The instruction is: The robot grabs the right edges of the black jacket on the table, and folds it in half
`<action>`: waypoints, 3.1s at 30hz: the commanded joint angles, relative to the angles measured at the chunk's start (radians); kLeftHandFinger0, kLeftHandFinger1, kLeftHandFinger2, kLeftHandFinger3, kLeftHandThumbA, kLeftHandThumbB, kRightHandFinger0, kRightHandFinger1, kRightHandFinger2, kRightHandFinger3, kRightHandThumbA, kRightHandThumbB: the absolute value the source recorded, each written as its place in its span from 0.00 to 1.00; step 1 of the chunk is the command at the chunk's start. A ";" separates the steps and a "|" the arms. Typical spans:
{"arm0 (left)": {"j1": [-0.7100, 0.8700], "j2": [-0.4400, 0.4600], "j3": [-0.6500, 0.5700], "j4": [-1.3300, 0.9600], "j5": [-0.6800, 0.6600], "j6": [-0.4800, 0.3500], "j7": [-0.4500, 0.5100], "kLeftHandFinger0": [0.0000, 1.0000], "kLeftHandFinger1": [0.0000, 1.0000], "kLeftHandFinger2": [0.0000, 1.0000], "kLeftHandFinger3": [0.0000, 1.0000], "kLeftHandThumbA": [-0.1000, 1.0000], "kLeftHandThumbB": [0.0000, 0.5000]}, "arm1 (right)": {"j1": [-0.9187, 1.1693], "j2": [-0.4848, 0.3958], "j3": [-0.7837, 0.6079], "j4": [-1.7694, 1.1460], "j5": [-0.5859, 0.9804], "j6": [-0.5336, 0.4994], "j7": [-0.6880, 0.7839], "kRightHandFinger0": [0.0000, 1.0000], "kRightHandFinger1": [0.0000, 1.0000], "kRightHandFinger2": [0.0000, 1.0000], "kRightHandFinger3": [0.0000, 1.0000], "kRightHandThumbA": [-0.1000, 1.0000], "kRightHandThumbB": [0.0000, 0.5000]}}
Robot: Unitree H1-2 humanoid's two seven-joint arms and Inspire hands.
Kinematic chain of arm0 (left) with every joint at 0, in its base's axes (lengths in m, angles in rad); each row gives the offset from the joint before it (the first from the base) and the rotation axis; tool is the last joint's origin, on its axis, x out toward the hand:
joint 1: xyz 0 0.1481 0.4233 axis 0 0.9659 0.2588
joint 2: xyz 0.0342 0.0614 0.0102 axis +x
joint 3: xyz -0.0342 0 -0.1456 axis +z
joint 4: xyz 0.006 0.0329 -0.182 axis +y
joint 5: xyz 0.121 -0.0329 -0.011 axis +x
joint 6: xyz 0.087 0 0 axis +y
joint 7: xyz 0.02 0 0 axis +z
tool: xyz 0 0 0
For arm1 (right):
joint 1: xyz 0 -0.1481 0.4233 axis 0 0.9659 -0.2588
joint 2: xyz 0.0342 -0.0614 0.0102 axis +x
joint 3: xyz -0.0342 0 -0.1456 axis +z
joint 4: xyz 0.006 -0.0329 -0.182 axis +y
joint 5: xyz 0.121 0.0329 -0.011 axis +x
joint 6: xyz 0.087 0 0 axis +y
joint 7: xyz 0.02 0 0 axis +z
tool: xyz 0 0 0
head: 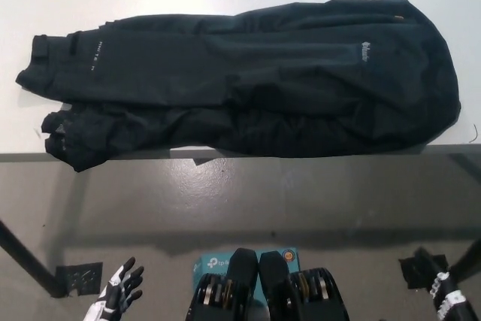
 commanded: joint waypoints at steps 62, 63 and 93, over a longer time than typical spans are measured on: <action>0.060 0.040 0.017 -0.108 0.021 0.002 -0.011 1.00 1.00 1.00 1.00 1.00 0.23 | -1.001 -0.164 -0.390 0.589 0.377 0.483 -0.074 1.00 1.00 1.00 1.00 0.98 0.68; 0.058 0.041 0.017 -0.101 0.019 -0.002 -0.012 1.00 1.00 1.00 1.00 1.00 0.24 | -1.011 -0.167 -0.391 0.615 0.378 0.478 -0.069 1.00 1.00 1.00 1.00 0.98 0.68; 0.042 0.059 -0.005 -0.086 0.069 -0.023 -0.018 1.00 1.00 0.96 1.00 1.00 0.33 | -1.107 -0.159 -0.357 0.981 0.363 0.380 0.033 1.00 1.00 1.00 1.00 1.00 0.70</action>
